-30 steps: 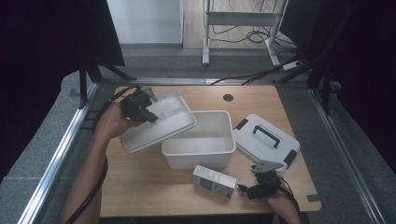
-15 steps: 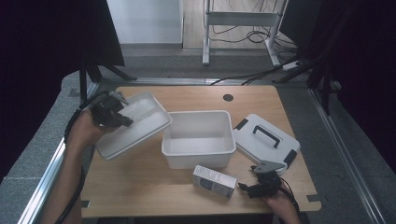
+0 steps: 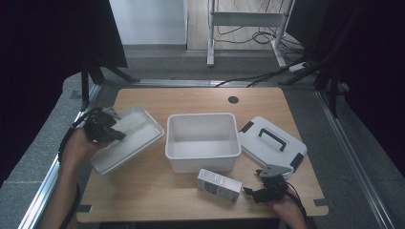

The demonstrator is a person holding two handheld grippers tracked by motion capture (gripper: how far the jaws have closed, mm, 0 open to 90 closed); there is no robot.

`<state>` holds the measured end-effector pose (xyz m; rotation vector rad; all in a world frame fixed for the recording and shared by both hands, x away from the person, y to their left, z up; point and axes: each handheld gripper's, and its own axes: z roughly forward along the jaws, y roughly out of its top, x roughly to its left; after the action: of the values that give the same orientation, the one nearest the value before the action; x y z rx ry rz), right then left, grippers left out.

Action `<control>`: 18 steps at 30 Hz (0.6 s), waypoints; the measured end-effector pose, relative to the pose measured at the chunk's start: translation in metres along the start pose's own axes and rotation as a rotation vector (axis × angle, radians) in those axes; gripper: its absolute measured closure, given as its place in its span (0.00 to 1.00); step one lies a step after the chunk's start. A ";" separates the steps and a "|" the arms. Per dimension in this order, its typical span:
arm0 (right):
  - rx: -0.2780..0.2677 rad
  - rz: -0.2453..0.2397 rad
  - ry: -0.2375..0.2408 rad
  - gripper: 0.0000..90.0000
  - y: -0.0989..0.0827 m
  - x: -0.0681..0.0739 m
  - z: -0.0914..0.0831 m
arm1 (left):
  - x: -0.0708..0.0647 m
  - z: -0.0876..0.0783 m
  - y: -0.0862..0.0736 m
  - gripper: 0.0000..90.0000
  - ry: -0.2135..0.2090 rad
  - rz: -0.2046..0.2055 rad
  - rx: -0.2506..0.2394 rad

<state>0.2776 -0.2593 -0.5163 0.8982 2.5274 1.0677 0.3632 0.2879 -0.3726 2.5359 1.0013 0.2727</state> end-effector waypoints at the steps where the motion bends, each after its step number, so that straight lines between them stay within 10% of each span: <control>1: 0.000 -0.001 0.000 0.15 0.000 0.000 0.000 | 0.000 0.005 -0.003 0.99 -0.003 -0.004 0.004; 18: 0.003 -0.004 0.008 0.12 0.000 0.000 0.001 | -0.008 0.074 -0.033 0.99 0.008 -0.049 0.011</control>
<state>0.2777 -0.2588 -0.5165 0.8907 2.5370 1.0690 0.3612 0.2825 -0.4540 2.5185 1.0689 0.2638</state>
